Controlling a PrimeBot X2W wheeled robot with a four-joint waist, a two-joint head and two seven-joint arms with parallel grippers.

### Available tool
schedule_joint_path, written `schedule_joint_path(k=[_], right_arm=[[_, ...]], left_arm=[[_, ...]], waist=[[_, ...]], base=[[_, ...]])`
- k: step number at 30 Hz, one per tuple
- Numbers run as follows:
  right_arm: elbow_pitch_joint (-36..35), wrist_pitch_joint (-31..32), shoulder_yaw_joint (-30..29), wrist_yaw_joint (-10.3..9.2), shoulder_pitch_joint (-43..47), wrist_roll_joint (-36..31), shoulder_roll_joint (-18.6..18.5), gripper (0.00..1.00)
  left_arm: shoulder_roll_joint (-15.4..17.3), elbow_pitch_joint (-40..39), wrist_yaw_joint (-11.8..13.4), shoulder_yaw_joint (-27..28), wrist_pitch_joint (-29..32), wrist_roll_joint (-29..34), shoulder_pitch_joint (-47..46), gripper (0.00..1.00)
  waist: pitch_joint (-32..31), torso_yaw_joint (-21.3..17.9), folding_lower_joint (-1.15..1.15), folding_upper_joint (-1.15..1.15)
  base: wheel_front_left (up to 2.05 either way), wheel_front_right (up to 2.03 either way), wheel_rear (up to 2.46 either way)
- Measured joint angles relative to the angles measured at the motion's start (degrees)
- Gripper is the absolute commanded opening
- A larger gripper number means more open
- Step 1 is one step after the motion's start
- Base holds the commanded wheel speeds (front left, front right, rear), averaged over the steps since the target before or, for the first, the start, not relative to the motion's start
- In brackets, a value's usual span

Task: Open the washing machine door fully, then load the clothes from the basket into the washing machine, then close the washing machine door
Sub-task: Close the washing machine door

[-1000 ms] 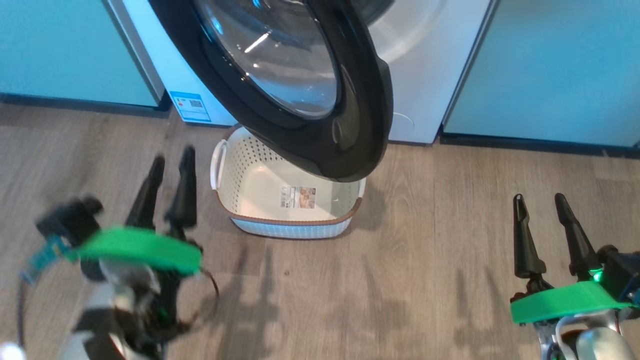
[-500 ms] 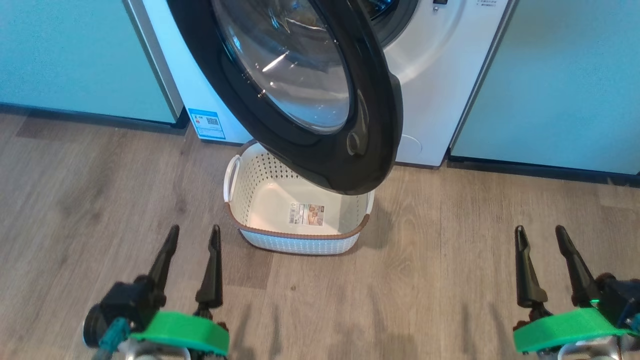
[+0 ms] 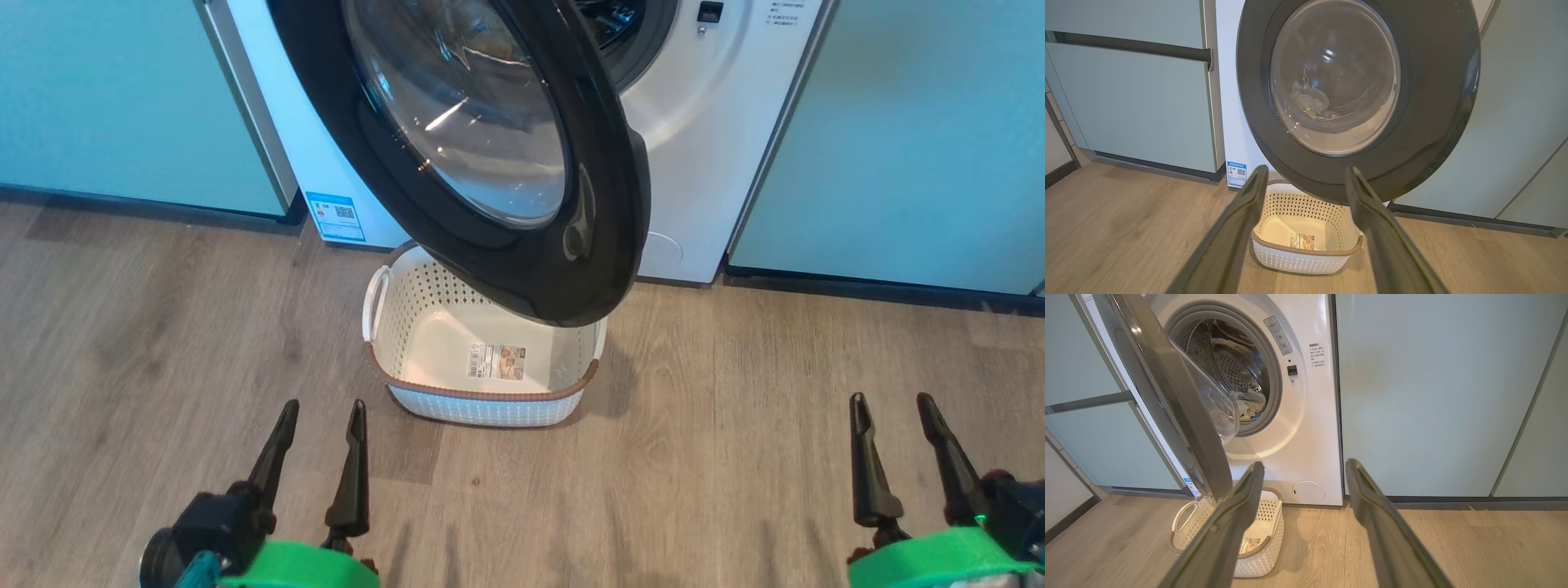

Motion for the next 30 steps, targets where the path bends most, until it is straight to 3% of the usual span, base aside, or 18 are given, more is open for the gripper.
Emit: schedule_joint_path(k=[30], right_arm=[[-1.5,1.0,0.0,0.00,1.2,0.0,0.0,1.00]], left_arm=[[0.2,-0.1,1.0,-1.1,0.0,0.0,0.0,1.00]], waist=[[-0.4,-0.4,0.00,0.00]], base=[[0.00,0.00,0.00]])
